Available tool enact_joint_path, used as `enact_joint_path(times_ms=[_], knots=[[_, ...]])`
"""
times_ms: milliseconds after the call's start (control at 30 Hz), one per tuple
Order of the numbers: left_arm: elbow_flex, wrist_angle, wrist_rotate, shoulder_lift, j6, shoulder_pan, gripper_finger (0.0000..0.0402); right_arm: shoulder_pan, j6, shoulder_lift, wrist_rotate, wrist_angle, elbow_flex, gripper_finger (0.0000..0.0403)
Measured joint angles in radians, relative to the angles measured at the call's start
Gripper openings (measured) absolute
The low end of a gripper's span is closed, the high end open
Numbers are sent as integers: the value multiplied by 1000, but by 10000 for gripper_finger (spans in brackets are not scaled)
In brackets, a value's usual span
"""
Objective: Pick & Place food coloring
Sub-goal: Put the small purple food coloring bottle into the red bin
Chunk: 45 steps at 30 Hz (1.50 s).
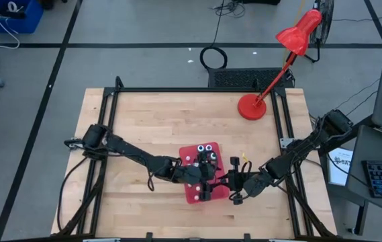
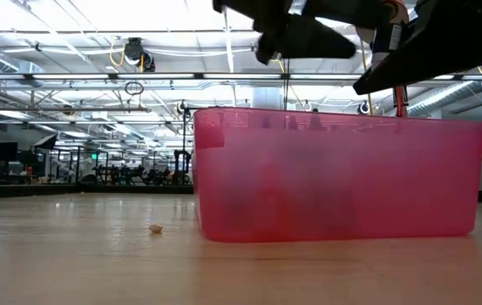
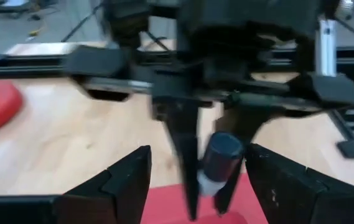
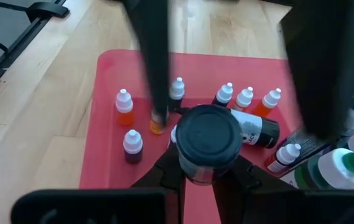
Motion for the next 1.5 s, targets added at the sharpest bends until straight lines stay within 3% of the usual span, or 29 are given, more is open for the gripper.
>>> enact_joint_path(times_ms=[633, 933, 1067, 1233, 1300, 1500], knots=[[0, 76, 90, 60, -33, 31, 208, 0, -5, 1, -1, -1, -1, 42], [0, 117, 88, 65, 33, 25, 179, 0, -4, 0, -4, -4, -1, 42], [0, 107, 82, 65, 45, 26, 148, 0, 3, 0, -1, -6, -1, 42], [-1, 90, 71, 50, 135, 9, 79, 0, 25, 2, -7, -14, -1, 42], [-1, 68, 41, 24, 201, -8, 50, 0, 47, -2, -2, -22, 4, 62], [1, 94, -9, -101, 365, -96, 48, 0, 59, -1, -3, -72, 0, 155]])
